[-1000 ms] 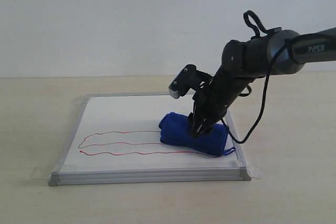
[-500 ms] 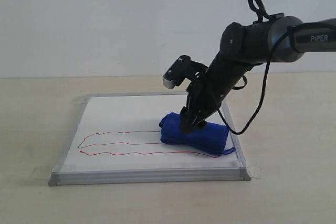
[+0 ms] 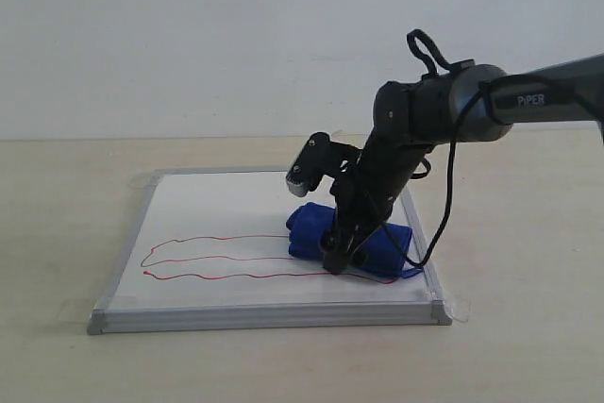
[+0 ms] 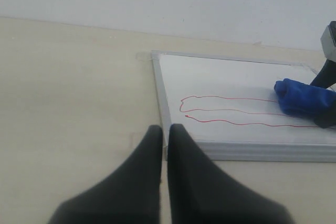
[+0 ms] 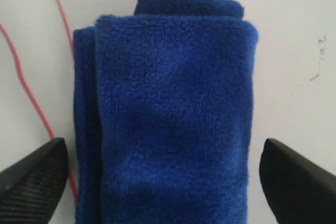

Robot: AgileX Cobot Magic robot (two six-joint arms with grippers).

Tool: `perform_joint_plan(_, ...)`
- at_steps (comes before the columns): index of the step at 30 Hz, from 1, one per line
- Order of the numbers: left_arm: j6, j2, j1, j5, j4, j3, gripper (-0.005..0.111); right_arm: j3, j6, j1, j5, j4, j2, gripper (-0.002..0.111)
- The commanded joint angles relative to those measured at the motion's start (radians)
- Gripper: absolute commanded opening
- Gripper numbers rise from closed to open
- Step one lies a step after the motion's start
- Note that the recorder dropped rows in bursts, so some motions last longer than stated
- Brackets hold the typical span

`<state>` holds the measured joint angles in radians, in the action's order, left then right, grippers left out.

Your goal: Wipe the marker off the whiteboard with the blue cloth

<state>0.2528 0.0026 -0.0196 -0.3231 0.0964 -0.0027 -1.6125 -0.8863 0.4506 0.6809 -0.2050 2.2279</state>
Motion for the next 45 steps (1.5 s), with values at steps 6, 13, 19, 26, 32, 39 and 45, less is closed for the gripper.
perform_joint_plan(6, 0.010, -0.003, -0.002, 0.009, 0.000, 0.003, 0.004, -0.004, 0.044, -0.003, -0.073, 0.029, -0.002, 0.078)
perform_joint_plan(13, 0.010, -0.003, -0.002, 0.009, 0.000, 0.003, 0.004, -0.004, 0.059, -0.003, -0.094, 0.031, -0.002, 0.072)
perform_joint_plan(19, 0.010, -0.003, -0.002, 0.009, 0.000, 0.003, 0.004, -0.004, 0.114, -0.003, -0.079, 0.031, -0.002, 0.075)
perform_joint_plan(26, 0.010, -0.003, -0.002, 0.009, 0.000, 0.003, 0.004, -0.004, 0.145, -0.003, -0.069, 0.033, 0.016, 0.075)
perform_joint_plan(32, 0.010, -0.003, -0.002, 0.009, 0.000, 0.003, 0.004, -0.004, 0.145, -0.003, -0.071, 0.035, 0.031, 0.061)
perform_joint_plan(39, 0.010, -0.003, -0.002, 0.009, 0.000, 0.003, 0.004, -0.004, 0.145, -0.003, -0.069, 0.059, 0.017, 0.001)
perform_joint_plan(45, 0.010, -0.003, -0.002, 0.009, 0.000, 0.003, 0.004, -0.004, 0.174, -0.003, -0.060, 0.065, -0.033, 0.000)
